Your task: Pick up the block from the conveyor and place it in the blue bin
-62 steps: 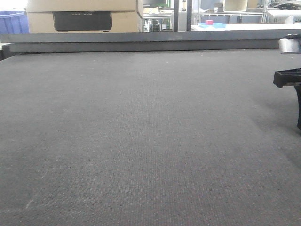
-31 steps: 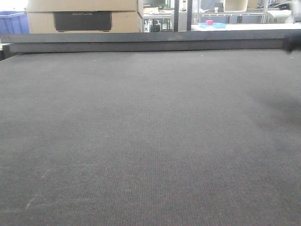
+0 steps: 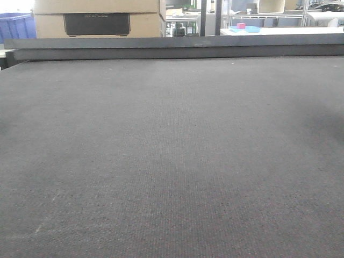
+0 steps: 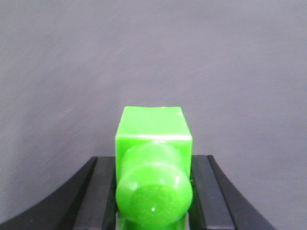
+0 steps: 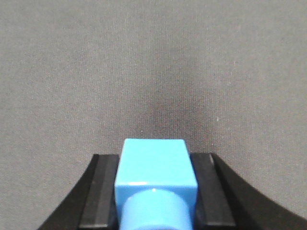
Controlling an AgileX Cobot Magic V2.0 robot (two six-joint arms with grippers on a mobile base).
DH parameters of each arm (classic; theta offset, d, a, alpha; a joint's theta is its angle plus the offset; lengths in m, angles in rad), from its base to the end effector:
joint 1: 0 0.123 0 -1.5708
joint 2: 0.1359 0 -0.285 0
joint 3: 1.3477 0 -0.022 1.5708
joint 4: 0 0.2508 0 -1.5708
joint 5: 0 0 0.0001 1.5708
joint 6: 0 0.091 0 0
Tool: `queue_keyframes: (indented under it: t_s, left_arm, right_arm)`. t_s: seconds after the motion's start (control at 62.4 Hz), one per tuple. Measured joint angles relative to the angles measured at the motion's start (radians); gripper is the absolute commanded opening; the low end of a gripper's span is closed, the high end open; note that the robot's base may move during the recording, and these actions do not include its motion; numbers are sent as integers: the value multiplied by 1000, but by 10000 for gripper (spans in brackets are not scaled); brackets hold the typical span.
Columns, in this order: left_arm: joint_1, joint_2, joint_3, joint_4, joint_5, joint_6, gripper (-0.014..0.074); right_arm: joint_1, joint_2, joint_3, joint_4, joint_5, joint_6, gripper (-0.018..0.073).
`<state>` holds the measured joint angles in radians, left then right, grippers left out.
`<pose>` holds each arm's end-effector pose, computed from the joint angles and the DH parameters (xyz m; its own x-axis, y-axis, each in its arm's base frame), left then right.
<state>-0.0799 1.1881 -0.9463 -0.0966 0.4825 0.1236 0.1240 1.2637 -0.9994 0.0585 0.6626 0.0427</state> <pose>0.2536 -0.0244 0.3285 -0.5866 0.0850 -0.8054 0.1380 0.9904 0.0040 0.2605 0.0358 0.3136 -0.7484 -0.0039 -0.6633 -0.0814 0.9930 0.0859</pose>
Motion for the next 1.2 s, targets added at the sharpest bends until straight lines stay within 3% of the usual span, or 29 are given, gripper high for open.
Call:
queue_keyframes:
  t_s: [0.096, 0.224, 0.529, 0.769, 1.057, 1.201]
  left_arm:
    - [-53, -72, 50, -4, -43, 6, -111]
    - [-68, -190, 105, -8, -62, 9, -111]
    - [-49, -522, 335, -3, -138, 9, -111]
    - [-38, -676, 392, 65, -302, 9, -111]
    - [-38, -725, 382, -41, -362, 9, -111]
    - [-38, -725, 382, -55, -363, 9, -111]
  right_arm:
    - [0, -75, 102, -4, -86, -9, -167]
    - [0, -201, 217, -23, -171, -13, -167]
    - [0, -469, 357, -51, -344, -15, -167]
    - [0, -550, 361, -59, -529, -15, -167]
    - [0, -677, 361, -59, -561, -15, -167]
    - [0, -701, 361, -59, -550, -15, -167]
